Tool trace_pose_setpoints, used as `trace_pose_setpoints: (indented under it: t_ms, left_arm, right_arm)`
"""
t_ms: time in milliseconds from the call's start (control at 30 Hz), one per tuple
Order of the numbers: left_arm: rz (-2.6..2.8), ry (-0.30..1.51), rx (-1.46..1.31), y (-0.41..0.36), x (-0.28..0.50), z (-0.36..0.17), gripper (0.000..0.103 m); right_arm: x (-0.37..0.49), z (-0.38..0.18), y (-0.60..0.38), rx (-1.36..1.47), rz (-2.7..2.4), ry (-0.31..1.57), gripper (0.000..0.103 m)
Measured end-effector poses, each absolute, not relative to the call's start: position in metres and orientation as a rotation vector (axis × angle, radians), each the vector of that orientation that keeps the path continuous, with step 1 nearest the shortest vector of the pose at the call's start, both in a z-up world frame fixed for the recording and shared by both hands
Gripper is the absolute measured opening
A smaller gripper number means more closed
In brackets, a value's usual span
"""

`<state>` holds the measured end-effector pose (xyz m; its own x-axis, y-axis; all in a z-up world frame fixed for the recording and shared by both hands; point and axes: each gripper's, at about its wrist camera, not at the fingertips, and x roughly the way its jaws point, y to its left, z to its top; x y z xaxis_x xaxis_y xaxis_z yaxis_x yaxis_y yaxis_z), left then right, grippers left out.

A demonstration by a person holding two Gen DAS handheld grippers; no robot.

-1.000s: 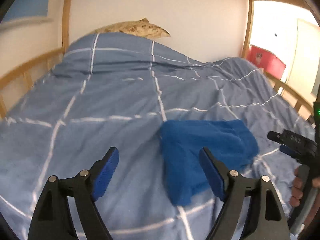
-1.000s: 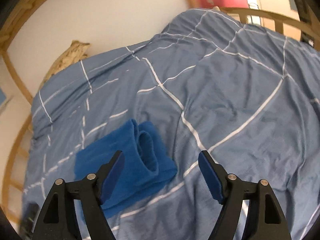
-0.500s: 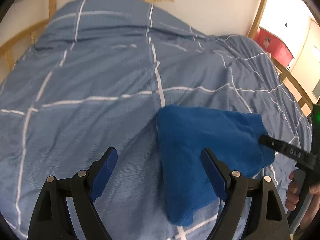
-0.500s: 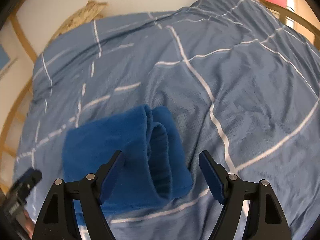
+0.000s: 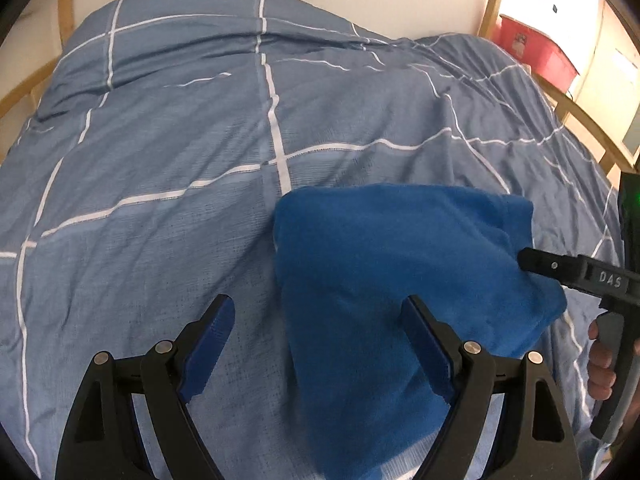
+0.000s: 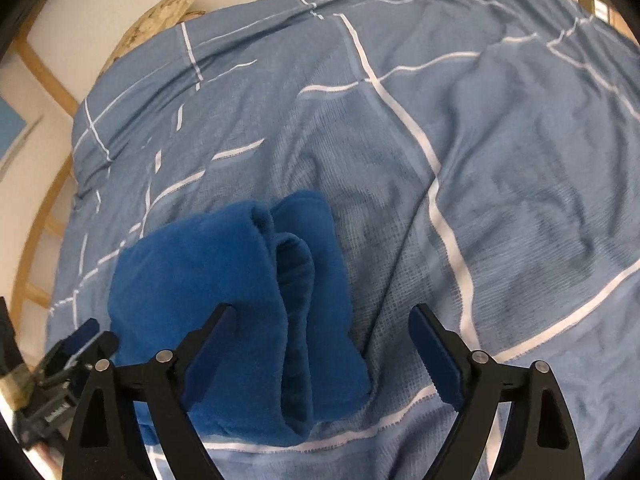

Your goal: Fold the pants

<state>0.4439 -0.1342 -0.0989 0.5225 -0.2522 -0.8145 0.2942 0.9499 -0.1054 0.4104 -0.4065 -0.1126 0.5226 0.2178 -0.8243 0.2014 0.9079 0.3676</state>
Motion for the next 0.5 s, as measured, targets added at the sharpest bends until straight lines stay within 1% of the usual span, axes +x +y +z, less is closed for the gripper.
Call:
trace_pose_setpoints:
  t_ms: [133, 267, 367, 433, 500]
  left_arm:
    - [-0.338, 0.992, 0.032, -0.136, 0.451, -0.111, 0.085]
    - [-0.352, 1.013, -0.014, -0.132, 0.454, -0.119, 0.086]
    - [-0.364, 1.04, -0.065, -0.126, 0.46, -0.125, 0.089]
    - [-0.365, 1.051, -0.068, -0.126, 0.461, -0.129, 0.089]
    - [-0.365, 1.044, -0.051, -0.129, 0.46, -0.13, 0.089]
  right_arm:
    - [0.411, -0.119, -0.408, 0.481, 0.025, 1.035, 0.087]
    - [0.411, -0.115, -0.404, 0.437, 0.022, 1.017, 0.086]
    - [0.413, -0.108, -0.395, 0.359, 0.023, 1.005, 0.079]
    - [0.417, -0.11, -0.393, 0.369, 0.035, 1.024, 0.072]
    - [0.42, -0.113, -0.396, 0.421, 0.049, 1.037, 0.07]
